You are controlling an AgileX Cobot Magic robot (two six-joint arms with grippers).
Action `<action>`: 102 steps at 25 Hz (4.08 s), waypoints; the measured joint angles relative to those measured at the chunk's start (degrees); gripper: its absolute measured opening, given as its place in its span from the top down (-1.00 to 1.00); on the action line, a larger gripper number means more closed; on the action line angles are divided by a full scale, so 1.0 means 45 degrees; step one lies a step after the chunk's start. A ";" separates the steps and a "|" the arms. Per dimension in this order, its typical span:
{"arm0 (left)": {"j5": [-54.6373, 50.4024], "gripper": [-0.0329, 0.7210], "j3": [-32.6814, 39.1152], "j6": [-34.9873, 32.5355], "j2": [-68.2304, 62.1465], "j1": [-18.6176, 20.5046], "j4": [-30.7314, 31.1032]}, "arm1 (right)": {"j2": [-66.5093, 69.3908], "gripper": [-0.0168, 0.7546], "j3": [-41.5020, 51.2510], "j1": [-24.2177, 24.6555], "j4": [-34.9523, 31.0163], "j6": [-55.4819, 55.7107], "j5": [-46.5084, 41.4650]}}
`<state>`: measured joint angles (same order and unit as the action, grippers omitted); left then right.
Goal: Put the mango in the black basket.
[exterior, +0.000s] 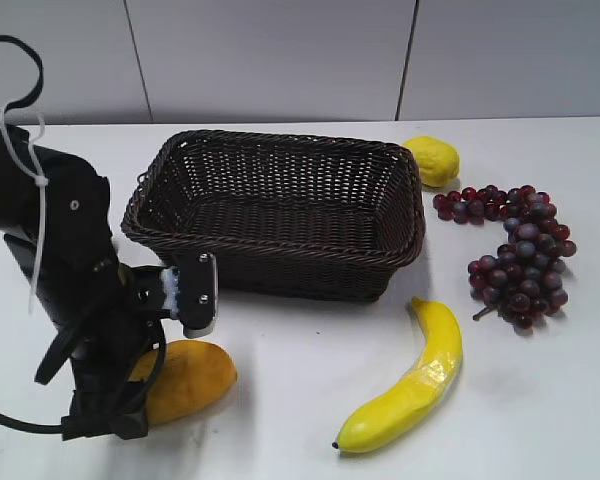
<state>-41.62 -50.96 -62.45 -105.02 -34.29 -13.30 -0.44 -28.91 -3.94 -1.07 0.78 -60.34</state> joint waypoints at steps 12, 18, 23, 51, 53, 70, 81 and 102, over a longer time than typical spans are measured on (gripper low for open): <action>-0.1720 -0.49 -0.0631 -0.0011 0.0715 -0.0023 -0.0483 | 0.0000 -0.53 0.0000 0.0000 0.0000 0.0000 0.0000; -0.3883 -0.49 -0.1882 -0.0011 0.2847 -0.0023 0.0451 | 0.0000 -0.53 0.0000 0.0000 0.0000 0.0000 0.0000; -0.3956 -0.49 -0.3440 -0.0063 0.3772 -0.0023 0.3138 | 0.0000 -0.53 0.0000 0.0000 0.0000 0.0000 0.0000; 0.4726 -0.49 -0.6860 -0.1472 -0.2454 -0.0023 0.3368 | 0.0000 -0.53 0.0000 0.0000 0.0000 0.0000 0.0000; 0.4626 -0.49 -0.6873 -0.1472 -0.2441 -0.0023 0.3192 | 0.0000 -0.53 0.0000 0.0000 0.0000 0.0000 0.0000; 0.3126 -0.64 -0.6873 0.0508 0.0512 0.0606 0.3039 | 0.0000 -0.53 0.0000 0.0000 0.0000 0.0000 0.0000; -0.2980 -0.49 -0.8549 1.0178 0.2037 0.5463 0.3051 | 0.0000 -0.53 0.0000 0.0000 0.0000 0.0000 0.0000; -0.6117 -0.46 -0.1706 1.1957 0.8235 0.6931 0.2337 | 0.0000 -0.53 0.0000 0.0000 0.0000 0.0000 0.0000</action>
<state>-69.15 -58.63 -8.65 -67.96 -3.10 -2.78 -0.44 -28.91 -3.94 -1.07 0.78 -60.34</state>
